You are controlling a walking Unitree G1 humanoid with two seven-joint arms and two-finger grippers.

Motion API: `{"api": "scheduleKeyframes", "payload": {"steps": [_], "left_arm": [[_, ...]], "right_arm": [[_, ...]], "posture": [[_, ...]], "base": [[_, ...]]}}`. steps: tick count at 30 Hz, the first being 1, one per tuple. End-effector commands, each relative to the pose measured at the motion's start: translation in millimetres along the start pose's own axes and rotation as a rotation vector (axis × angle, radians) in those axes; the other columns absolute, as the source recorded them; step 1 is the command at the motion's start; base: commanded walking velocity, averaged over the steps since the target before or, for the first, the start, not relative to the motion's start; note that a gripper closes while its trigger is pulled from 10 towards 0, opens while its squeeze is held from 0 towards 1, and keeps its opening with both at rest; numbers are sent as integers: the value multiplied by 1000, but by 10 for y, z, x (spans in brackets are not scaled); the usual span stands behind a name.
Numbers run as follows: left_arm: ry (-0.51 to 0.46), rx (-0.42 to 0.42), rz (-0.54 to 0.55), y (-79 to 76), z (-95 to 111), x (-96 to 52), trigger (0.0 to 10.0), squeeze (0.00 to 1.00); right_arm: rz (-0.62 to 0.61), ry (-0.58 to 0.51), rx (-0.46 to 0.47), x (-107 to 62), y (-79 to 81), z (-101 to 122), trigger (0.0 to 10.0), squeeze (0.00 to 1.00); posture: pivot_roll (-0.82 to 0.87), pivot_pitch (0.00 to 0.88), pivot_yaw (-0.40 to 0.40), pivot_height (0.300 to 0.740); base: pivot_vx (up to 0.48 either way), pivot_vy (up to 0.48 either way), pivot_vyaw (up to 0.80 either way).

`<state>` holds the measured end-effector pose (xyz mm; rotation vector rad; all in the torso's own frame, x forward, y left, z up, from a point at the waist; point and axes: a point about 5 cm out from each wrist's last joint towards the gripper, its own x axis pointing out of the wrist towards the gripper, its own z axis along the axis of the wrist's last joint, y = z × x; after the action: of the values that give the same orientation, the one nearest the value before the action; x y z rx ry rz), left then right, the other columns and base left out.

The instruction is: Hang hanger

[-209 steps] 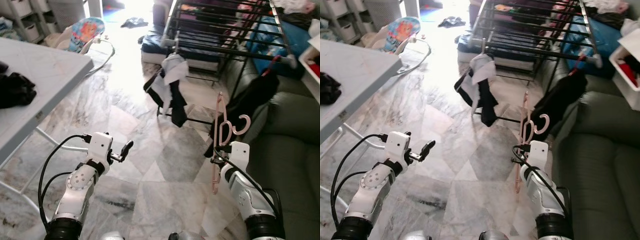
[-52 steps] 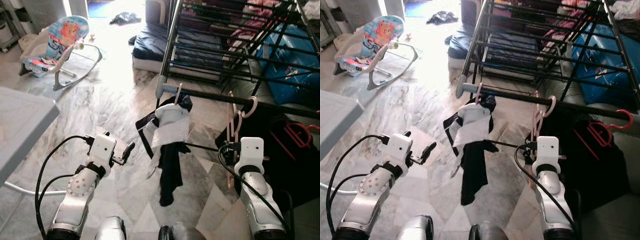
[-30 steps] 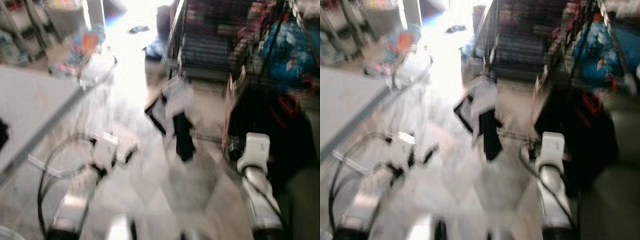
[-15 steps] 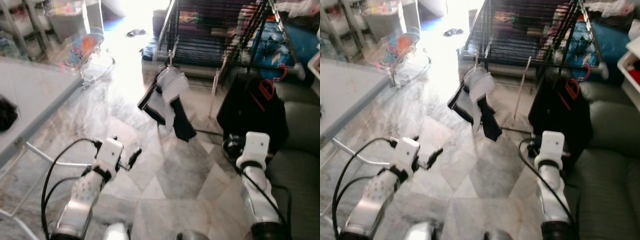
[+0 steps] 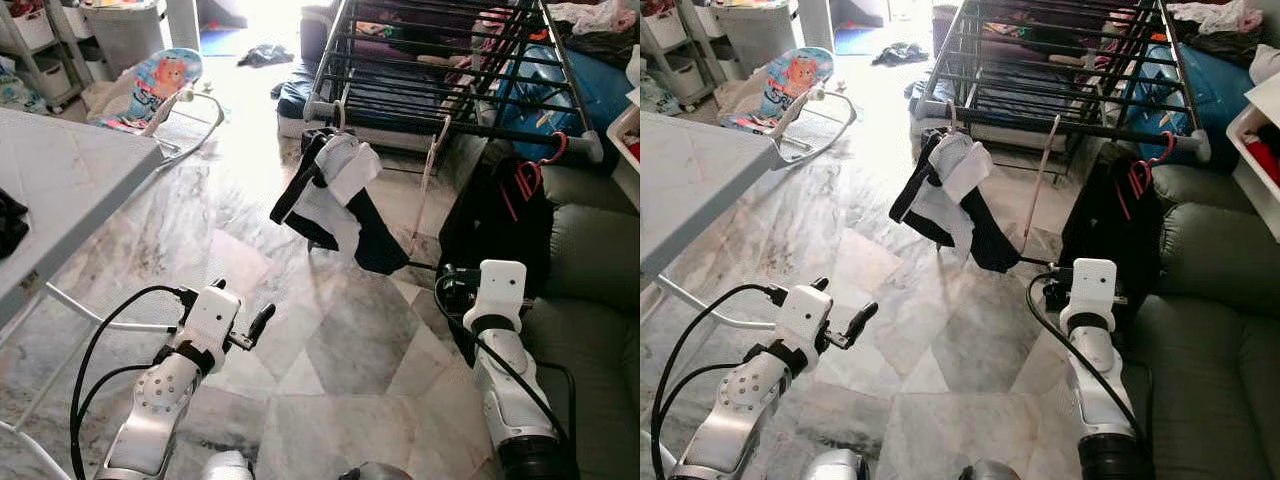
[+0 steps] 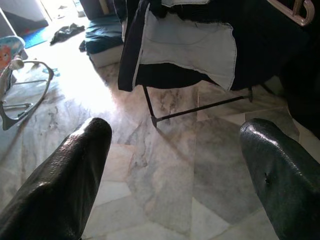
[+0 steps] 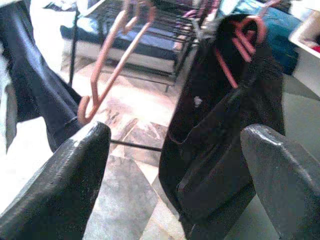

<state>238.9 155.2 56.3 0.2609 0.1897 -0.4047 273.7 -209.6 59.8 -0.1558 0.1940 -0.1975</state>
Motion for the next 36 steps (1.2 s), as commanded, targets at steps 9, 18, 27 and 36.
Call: {"api": "scheduleKeyframes", "payload": {"steps": [9,18,27,36], "left_arm": [[-6,7,18,-8,27,9,10000,0],[-5,11,19,9,39,42,10000,0],[-6,20,16,20,54,68,10000,0],[-9,32,24,52,65,84,10000,0]], "right_arm": [[14,-25,5,45,15,77,10000,0],[7,-16,12,36,2,58,10000,0],[5,-19,17,58,-2,77,10000,0],[7,-18,25,65,9,77,10000,0]], "posture": [[-1,39,-87,740],[-8,43,-85,740],[-7,48,-86,740],[-7,47,-87,740]], "base": [[0,0,622],[-243,0,0],[-307,0,0],[-312,0,0]]}}
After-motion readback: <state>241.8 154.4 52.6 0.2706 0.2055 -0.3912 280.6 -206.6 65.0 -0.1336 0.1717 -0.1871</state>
